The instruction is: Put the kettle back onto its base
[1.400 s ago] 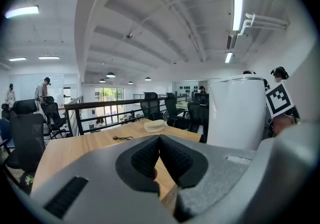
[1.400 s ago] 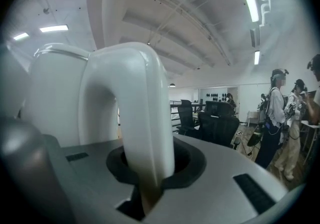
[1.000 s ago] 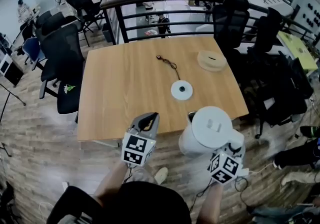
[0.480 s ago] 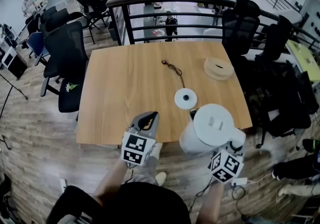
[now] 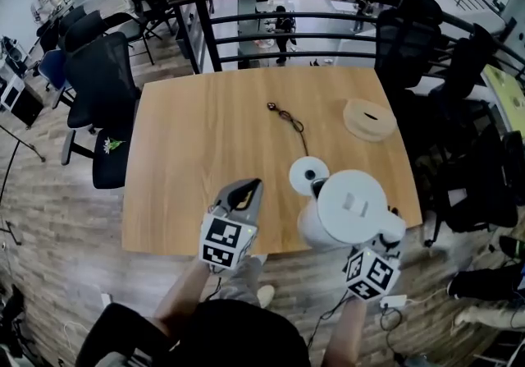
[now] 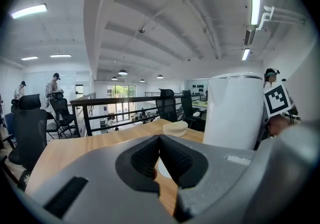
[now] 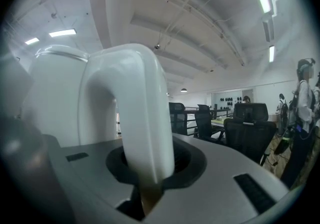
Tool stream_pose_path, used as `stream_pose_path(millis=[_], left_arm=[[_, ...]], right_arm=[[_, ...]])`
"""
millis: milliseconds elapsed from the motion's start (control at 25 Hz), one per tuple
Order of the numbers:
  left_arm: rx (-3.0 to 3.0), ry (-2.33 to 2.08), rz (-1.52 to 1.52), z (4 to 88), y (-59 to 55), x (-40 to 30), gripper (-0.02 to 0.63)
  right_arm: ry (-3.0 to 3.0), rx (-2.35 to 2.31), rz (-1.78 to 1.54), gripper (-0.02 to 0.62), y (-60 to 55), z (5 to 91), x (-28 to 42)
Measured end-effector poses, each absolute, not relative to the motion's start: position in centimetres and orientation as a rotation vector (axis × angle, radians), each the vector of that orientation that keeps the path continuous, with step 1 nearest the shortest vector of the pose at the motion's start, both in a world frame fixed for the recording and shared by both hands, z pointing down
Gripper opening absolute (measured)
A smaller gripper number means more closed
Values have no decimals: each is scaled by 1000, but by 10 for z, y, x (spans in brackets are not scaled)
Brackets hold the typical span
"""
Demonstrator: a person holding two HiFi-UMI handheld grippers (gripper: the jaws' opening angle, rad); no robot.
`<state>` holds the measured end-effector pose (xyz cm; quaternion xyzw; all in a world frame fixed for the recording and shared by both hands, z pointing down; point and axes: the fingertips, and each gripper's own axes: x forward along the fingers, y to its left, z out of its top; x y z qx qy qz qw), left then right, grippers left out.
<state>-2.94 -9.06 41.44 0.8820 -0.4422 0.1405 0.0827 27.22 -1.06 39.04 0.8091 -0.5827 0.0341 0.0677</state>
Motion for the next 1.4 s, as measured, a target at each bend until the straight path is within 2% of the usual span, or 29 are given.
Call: stream_pose_path(millis=[840,1400], left_arm=[[2548,-1308,479,492,-207,-33,3],[2506,-1272,524,531,-238,-25,3]], right_arm=[[-1785,2433,104,57,-151,465,270],[-1803,2409,91,55,-193,508,270]])
